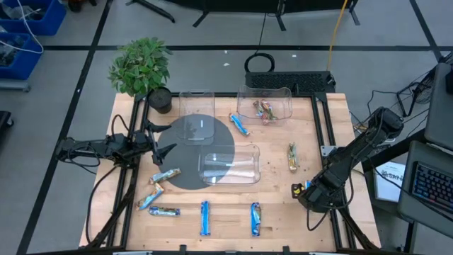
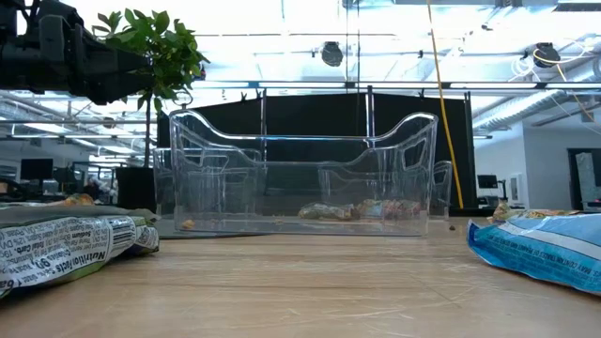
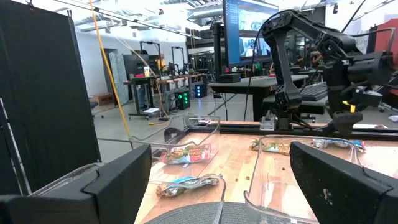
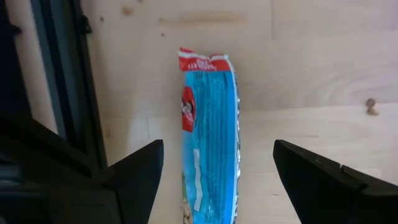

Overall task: Pick and place Granola Bars by type
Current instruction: Put the red granola bar into the top right transparent bin

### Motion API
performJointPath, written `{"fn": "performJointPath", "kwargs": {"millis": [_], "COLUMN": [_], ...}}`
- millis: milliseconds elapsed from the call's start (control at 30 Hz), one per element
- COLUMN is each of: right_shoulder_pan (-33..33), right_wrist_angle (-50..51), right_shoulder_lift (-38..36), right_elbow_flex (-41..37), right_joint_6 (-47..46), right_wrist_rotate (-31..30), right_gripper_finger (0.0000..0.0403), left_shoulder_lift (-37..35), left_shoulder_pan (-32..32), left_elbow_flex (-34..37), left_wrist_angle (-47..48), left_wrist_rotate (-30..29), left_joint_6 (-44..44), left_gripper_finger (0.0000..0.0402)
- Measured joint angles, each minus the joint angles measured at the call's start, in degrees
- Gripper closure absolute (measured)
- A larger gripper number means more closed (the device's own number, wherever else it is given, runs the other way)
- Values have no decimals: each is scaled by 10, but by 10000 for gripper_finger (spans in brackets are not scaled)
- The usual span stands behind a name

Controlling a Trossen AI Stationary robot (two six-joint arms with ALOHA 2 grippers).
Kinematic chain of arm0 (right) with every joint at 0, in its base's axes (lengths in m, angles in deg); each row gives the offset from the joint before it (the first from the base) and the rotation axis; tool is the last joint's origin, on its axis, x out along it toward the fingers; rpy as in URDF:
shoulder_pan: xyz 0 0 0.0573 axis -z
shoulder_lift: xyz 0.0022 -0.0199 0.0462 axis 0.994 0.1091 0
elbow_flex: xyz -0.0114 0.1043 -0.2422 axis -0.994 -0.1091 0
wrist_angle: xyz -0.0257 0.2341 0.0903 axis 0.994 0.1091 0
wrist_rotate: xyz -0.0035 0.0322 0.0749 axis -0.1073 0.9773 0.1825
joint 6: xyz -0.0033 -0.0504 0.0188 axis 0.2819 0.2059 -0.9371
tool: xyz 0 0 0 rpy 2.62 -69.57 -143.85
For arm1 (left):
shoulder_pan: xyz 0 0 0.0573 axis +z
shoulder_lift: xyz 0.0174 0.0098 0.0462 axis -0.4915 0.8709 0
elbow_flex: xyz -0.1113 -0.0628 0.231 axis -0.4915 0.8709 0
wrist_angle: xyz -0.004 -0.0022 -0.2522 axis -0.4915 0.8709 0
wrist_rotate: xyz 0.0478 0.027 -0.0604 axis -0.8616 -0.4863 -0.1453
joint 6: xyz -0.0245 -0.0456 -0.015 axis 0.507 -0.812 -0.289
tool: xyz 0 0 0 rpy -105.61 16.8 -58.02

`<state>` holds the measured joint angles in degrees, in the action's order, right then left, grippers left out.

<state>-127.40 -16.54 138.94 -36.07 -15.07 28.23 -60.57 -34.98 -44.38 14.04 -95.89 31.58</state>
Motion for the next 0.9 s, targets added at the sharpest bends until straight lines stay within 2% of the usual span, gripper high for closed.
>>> {"fn": "performJointPath", "kwargs": {"millis": [600,733,900], "right_shoulder_pan": [5,9,9], "right_wrist_angle": [-57,-67,-75], "right_shoulder_lift": [32,32,32], "right_elbow_flex": [-40,-46,-52], "right_joint_6": [-9,-6,-11], "right_wrist_rotate": [0,0,0], "right_gripper_finger": [108,132,183], "left_shoulder_lift": [0,0,0], "left_shoulder_pan": [0,0,0], "left_elbow_flex": [0,0,0], "left_wrist_angle": [0,0,0], "left_wrist_rotate": [0,0,0], "left_joint_6": [0,0,0], "left_gripper_finger": [23,23,23]}}
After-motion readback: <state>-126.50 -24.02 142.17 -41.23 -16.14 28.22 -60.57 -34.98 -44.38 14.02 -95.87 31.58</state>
